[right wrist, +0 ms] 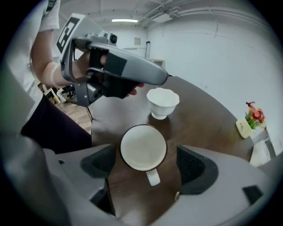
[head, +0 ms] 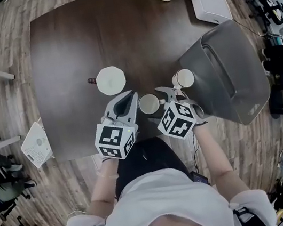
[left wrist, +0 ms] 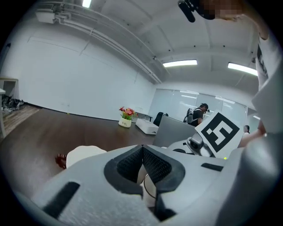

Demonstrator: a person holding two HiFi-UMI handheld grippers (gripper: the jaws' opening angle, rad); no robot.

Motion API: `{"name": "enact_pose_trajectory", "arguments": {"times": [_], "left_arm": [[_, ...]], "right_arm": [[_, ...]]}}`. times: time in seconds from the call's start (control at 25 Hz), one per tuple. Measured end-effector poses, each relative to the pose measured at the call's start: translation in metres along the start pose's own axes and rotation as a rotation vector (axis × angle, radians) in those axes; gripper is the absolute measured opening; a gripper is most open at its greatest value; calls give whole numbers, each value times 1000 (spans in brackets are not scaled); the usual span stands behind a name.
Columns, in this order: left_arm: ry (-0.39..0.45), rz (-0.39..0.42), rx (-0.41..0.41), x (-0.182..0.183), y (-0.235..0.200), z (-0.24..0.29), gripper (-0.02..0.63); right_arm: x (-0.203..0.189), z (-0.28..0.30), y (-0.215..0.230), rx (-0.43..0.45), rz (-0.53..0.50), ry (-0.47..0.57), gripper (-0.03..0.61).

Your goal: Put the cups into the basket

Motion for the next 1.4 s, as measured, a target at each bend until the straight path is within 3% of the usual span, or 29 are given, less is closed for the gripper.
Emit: {"name": "enact_pose_trajectory", "arguments": {"times": [0.24,0.48,0.68,1.04,1.4], "left_arm": [[-17,-52,-10,-13,-7,-2,9],[-9,-76,-36,-8,-17,-3,9],[-22,-78,-73,-8,-22,-1,9],[-40,-58,-153,-6,-21,7,9],[-20,-48,-134,13,-25,7,9]], "right_arm": [[6,25,-6,62,-10,-64,403],[6,40,-14,65,-145,-169,402],[6,44,-15,89,-166,-229,402],[5,44,-13,87,-124,-239,402],[17,24,5,28,-112,-199,402]]}}
Point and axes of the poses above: the fingertips, and each gripper's own axes: z forward along the fingers, y to its right, x out of its top, the point moved 5 cm from there along -z, backward along the fingers, and after that the axes turned 11 degrees about -x, right-handed, at the moved point
